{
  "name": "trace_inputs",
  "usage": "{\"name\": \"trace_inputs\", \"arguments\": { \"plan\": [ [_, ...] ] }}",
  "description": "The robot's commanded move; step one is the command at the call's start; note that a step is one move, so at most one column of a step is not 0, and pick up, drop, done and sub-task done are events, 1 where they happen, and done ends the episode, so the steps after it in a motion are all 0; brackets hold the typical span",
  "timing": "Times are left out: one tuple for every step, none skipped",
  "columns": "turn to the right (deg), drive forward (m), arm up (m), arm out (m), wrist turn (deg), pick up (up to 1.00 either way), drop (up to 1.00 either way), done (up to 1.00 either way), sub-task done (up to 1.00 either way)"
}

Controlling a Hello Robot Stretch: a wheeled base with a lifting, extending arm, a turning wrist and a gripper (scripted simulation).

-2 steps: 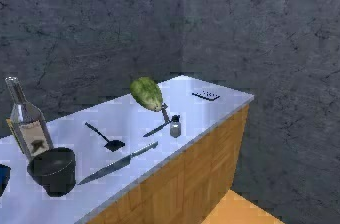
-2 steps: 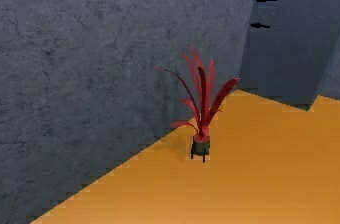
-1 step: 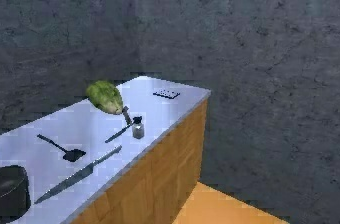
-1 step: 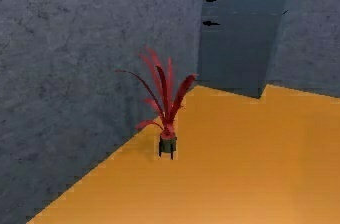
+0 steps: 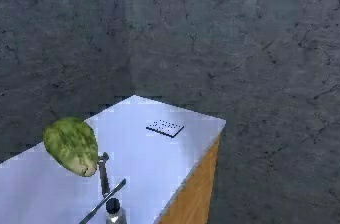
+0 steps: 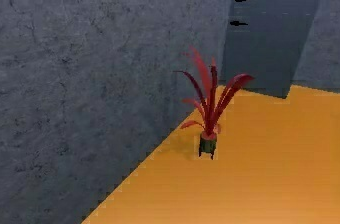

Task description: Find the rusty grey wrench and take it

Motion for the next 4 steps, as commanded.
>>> {"name": "trace_inputs", "arguments": {
  "plan": [
    [-45.0,0.0,0.0,0.0,0.0,0.0,0.0,0.0,0.0],
    [-45.0,0.0,0.0,0.0,0.0,0.0,0.0,0.0,0.0],
    [-18.0,0.0,0.0,0.0,0.0,0.0,0.0,0.0,0.0],
    [0.0,0.0,0.5,0.0,0.0,0.0,0.0,0.0,0.0]
  ]
}}
